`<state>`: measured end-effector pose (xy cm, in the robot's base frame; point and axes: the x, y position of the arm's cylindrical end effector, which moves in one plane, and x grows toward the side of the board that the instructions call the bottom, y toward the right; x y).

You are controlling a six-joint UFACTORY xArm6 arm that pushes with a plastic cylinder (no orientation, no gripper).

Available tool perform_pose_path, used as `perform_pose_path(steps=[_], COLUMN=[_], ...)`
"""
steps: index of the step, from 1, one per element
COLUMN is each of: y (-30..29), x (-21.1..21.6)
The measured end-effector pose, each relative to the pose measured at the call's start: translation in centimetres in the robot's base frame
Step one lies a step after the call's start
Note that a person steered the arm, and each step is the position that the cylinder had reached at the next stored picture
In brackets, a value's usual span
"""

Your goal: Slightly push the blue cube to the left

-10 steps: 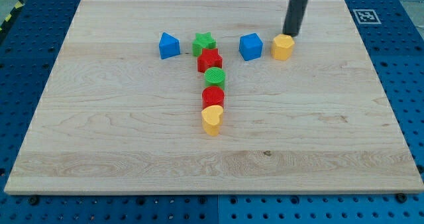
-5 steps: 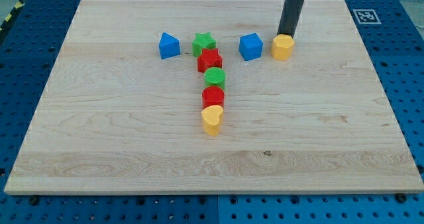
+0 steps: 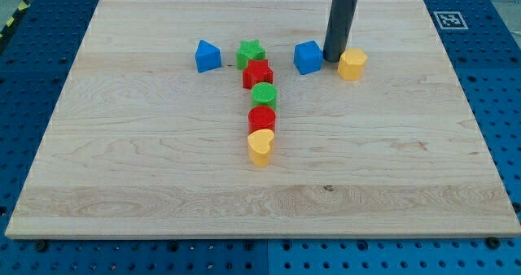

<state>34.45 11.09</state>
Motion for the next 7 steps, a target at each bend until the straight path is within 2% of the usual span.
perform_pose_path(steps=[7], y=[-2.3], x=[0.0])
